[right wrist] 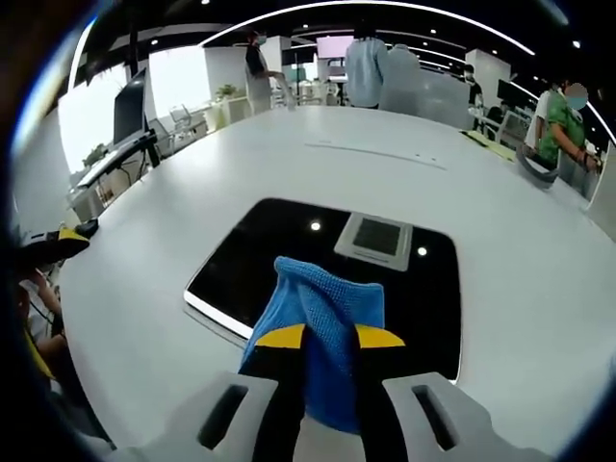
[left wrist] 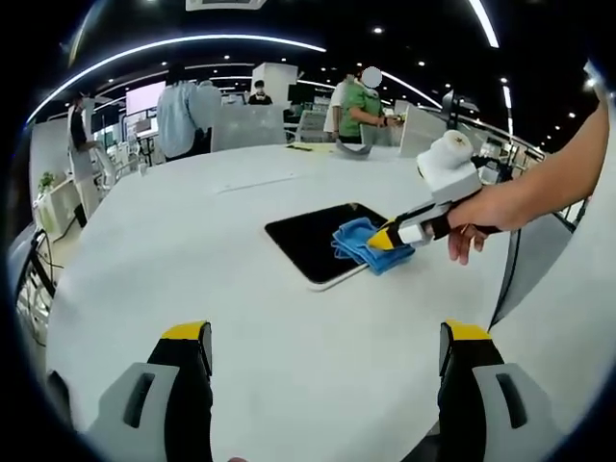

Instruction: Wipe the mirror surface with the cleaning cloth until all visible marks leave the cleaned area.

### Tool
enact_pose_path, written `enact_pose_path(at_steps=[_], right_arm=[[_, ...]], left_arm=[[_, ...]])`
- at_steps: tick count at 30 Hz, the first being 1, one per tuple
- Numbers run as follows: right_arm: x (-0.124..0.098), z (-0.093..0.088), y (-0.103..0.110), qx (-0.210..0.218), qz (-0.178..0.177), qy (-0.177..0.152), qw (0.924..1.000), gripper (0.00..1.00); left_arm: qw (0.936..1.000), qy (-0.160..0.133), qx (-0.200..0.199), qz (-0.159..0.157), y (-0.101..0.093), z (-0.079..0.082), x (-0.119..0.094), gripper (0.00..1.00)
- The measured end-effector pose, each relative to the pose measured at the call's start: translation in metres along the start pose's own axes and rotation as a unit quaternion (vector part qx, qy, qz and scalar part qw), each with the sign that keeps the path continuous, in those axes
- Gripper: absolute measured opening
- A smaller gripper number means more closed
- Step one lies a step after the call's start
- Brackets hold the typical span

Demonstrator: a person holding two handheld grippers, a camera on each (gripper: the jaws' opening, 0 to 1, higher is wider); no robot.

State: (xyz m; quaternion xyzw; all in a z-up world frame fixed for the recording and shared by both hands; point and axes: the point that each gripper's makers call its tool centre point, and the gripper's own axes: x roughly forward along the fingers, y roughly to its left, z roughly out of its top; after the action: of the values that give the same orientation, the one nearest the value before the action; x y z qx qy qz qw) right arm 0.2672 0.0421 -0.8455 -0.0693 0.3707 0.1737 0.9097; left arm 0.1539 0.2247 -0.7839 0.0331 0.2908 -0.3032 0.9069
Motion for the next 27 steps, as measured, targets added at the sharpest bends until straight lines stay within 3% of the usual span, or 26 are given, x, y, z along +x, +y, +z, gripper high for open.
enact_pose_path(at_steps=[27], right_arm=[[0.008,0.008,0.027,0.002,0.003,0.005,1.0000,0.15]], left_arm=[[1.0000,0.003,0.001,0.002,0.004,-0.009,-0.012,0.99]])
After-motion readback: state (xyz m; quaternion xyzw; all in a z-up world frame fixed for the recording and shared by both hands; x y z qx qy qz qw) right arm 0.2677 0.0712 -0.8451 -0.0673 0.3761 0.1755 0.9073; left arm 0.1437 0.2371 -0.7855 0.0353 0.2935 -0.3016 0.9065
